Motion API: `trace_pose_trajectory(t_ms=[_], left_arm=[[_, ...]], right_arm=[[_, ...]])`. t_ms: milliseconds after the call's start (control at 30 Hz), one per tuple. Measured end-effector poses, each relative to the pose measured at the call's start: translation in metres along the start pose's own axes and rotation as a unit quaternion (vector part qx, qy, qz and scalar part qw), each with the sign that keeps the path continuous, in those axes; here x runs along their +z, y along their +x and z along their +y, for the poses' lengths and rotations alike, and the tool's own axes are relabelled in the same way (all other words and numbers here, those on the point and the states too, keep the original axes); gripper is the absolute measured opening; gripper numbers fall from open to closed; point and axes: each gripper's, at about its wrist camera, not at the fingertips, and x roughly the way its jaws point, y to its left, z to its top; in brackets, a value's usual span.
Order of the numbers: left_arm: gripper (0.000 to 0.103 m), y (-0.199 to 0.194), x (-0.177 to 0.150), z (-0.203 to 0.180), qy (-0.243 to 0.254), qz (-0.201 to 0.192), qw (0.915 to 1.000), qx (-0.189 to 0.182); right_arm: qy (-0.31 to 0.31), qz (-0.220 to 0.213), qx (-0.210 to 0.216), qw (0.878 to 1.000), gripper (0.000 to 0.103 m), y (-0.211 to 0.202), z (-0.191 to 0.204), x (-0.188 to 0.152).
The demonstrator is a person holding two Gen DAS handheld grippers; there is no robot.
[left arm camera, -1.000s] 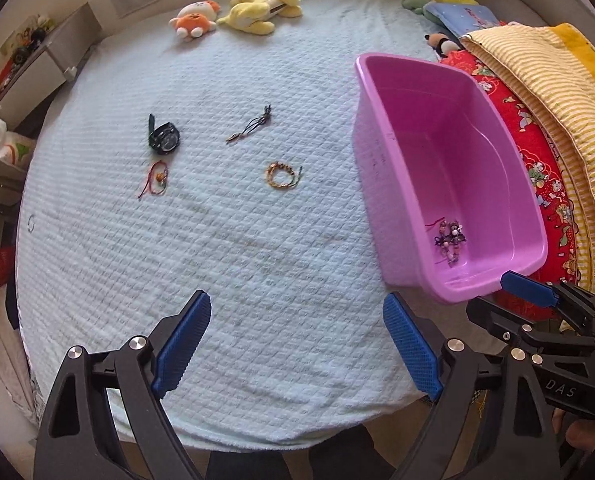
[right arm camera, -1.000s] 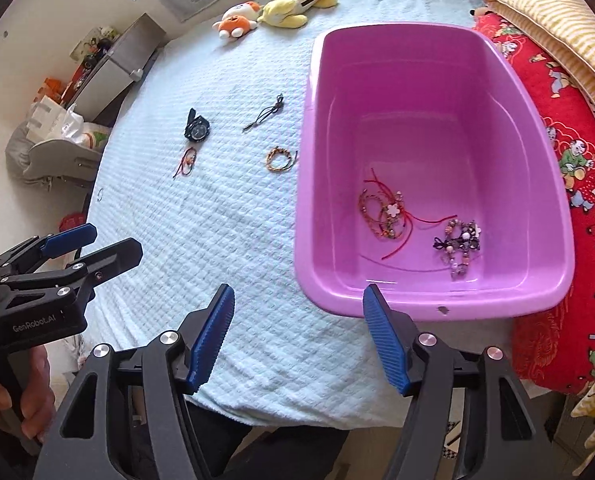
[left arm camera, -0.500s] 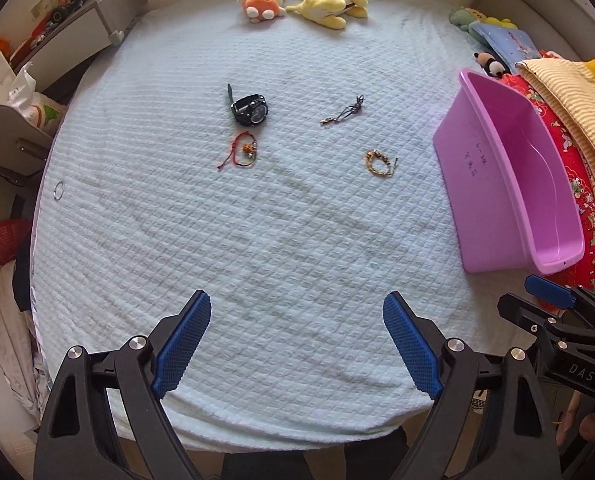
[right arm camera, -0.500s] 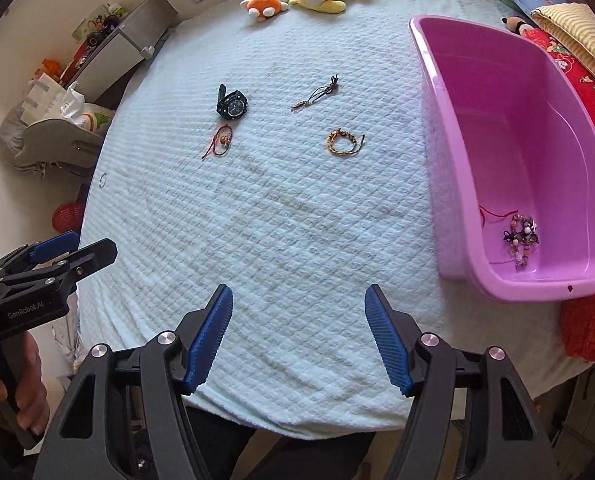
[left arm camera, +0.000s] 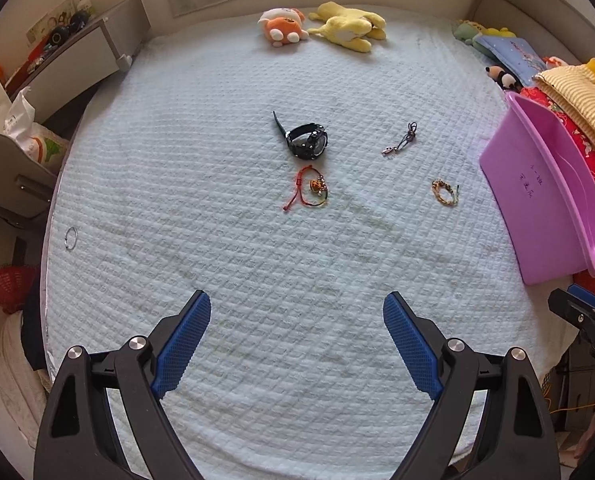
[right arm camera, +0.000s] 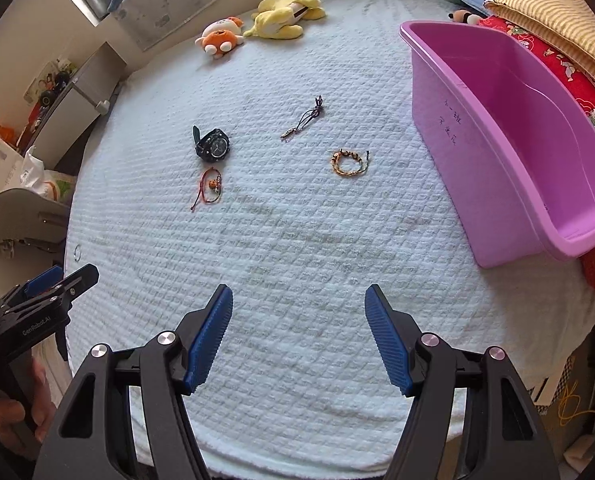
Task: Organize jewelry
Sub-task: 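Move the left tool to the red-string charm bracelet while the right tool approaches the beaded braided bracelet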
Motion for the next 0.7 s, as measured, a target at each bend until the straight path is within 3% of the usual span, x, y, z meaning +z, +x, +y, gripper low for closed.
trace_pose_trajectory(t_ms=[233, 500, 700], left_arm=[[0.090, 0.056, 0.006, 0.003, -0.012, -0.030, 0.9995, -0.002], [0.090, 0.128, 0.018, -0.015, -0.031, -0.093, 0.9952, -0.001], [0.090, 0.179, 0.033, -0.028, -0.055, -0.095, 0.9940, -0.002]], right_arm=[[-0.004, -0.022, -0.018, 1.000, 0.069, 0.064, -0.015, 0.007], [-0.032, -0.062, -0.034, 0.997, 0.069, 0.146, -0.041, 0.024], [-0.030, -0.079, -0.027, 0.996, 0.069, 0.188, -0.058, 0.051]])
